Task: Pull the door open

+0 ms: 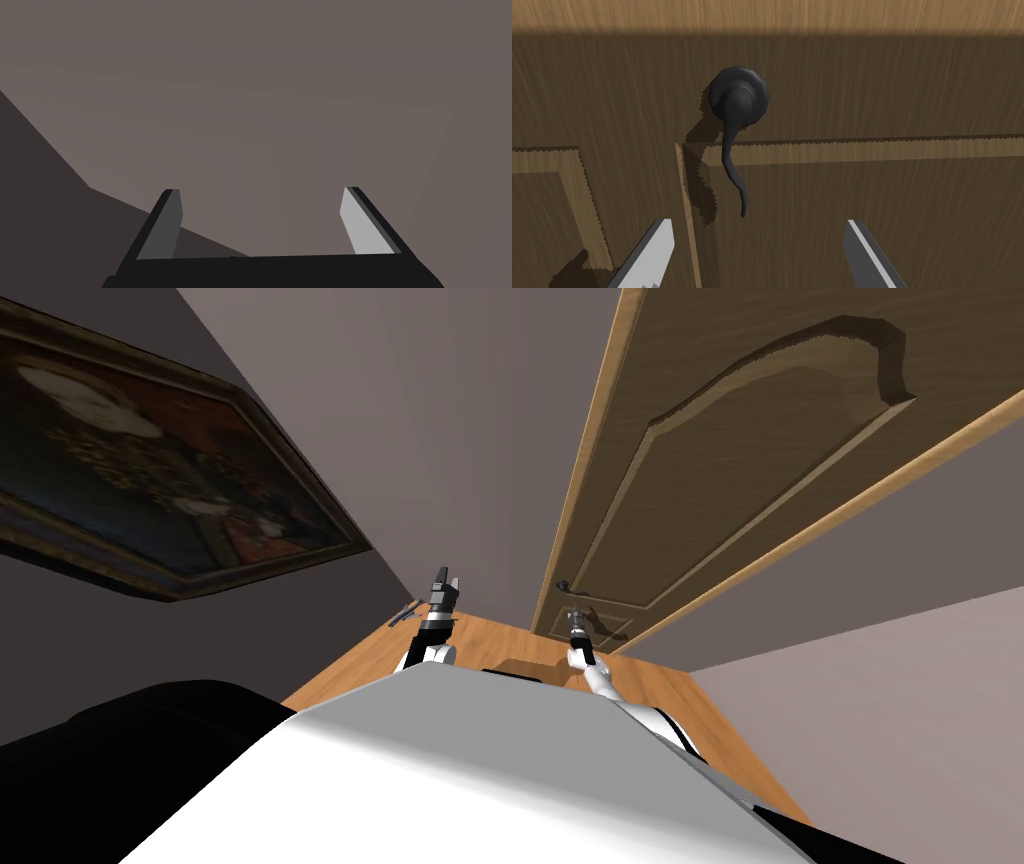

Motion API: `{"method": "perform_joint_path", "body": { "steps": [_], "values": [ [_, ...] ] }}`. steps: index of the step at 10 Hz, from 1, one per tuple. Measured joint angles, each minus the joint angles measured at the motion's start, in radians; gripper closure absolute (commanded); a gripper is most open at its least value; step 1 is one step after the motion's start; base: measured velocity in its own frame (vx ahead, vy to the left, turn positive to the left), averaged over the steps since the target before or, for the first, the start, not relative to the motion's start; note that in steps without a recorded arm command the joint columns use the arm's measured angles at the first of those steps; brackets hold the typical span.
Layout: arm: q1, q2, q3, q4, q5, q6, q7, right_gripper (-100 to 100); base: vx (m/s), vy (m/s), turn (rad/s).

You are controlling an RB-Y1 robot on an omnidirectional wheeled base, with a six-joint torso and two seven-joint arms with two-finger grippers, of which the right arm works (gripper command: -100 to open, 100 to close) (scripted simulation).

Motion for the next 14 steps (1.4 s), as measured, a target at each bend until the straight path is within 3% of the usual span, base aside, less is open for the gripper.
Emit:
{"method": "perform_joint_path", "body": {
  "steps": [3, 4, 5, 6, 7, 9, 10, 12, 13, 14],
  "values": [
    [-0.053, -0.011, -0.001, 0.123, -0.008, -0.026, -0.017, -100, 0.130, -0.019, 0.016],
    [-0.055, -0.012, -0.001, 0.126, -0.009, -0.027, -0.019, -100, 0.126, 0.030, 0.152],
    [0.005, -0.023, -0.004, 0.024, -0.011, 0.014, -0.023, -100, 0.145, 0.020, 0.061],
    [0.011, -0.028, -0.007, -0.012, -0.012, 0.027, -0.027, -100, 0.067, 0.009, -0.002],
    [-0.002, -0.033, -0.007, -0.016, -0.013, 0.015, -0.033, -100, 0.010, 0.006, -0.006],
    [-0.053, -0.037, -0.007, 0.083, -0.013, -0.044, -0.041, -100, -0.013, 0.002, 0.001],
    [-0.079, -0.041, -0.007, 0.169, -0.014, -0.065, -0.044, -100, -0.012, -0.001, -0.001],
    [-0.047, -0.039, -0.006, 0.146, -0.013, -0.047, -0.043, -100, 0.043, 0.017, 0.082],
    [0.008, -0.047, -0.011, 0.058, -0.016, -0.010, -0.045, -100, 0.125, 0.032, 0.067],
    [0.003, -0.055, -0.012, 0.064, -0.018, -0.013, -0.052, -100, 0.069, 0.008, -0.016]
  ]
}}
